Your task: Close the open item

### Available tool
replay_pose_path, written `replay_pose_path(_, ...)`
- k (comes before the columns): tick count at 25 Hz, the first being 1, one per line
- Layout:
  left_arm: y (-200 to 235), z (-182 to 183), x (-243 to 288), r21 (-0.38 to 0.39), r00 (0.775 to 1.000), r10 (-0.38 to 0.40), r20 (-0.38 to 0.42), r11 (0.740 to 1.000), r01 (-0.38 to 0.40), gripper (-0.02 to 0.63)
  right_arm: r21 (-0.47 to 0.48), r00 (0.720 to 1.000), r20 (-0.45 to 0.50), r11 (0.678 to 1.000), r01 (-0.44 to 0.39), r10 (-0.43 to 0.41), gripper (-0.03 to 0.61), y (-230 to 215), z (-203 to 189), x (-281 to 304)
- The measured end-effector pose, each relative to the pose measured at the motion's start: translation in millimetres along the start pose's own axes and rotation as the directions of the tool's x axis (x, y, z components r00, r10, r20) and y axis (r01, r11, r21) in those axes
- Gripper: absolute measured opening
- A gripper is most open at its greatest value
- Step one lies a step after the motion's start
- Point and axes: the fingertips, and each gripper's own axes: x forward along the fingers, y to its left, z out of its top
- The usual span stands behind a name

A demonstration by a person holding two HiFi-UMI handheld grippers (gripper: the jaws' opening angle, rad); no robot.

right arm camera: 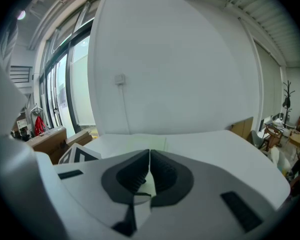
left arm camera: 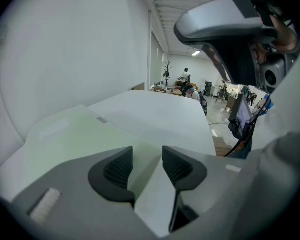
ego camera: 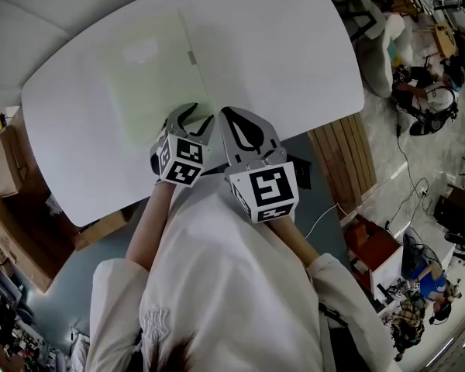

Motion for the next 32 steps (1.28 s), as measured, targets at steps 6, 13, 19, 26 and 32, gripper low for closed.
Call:
replay_pose_path(6, 2.2, -0.6, -2.1, -0.036, 1.000, -0.030, 0.005, 0.999, 0.030, 0.186, 0.001, 1.000, 0.004, 1.000, 0.002, -0.002, 0.011, 1.3, 0.9, 0.1)
replay_pose_path(13, -12.3, -0.6, -4.8, -0.017, 0.993, -0.118, 0.014, 0.993, 0.118, 0.189, 0.006, 1.000, 0.007, 1.000, 0.002, -0.002, 0.011, 0.4, 1.0, -1.2)
replay_pose_path(19, 1.1, 12.5, -10.0, -0.131, 0.993, -0.095, 0.072, 0.986, 0.104, 0.187, 0.012, 1.000, 0.002, 1.000, -0.001, 0.001, 0.011, -1.6, 0.5, -1.5)
replay_pose_path(26, 23.5, 8.4, -13.1, -0.186, 0.997, 0.039, 0.064, 0.982, -0.026, 0.024, 0.011, 1.000, 0.001, 1.000, -0.003, 0.003, 0.011, 1.2, -0.3, -1.8)
replay_pose_path(32, 17.1, -5.1, -5.7, -0.054, 0.995, 0.098, -0.008, 0.994, -0.098, 0.009, 0.012, 1.000, -0.002, 1.000, -0.002, 0.002, 0.011, 2.5, -2.0, -3.1)
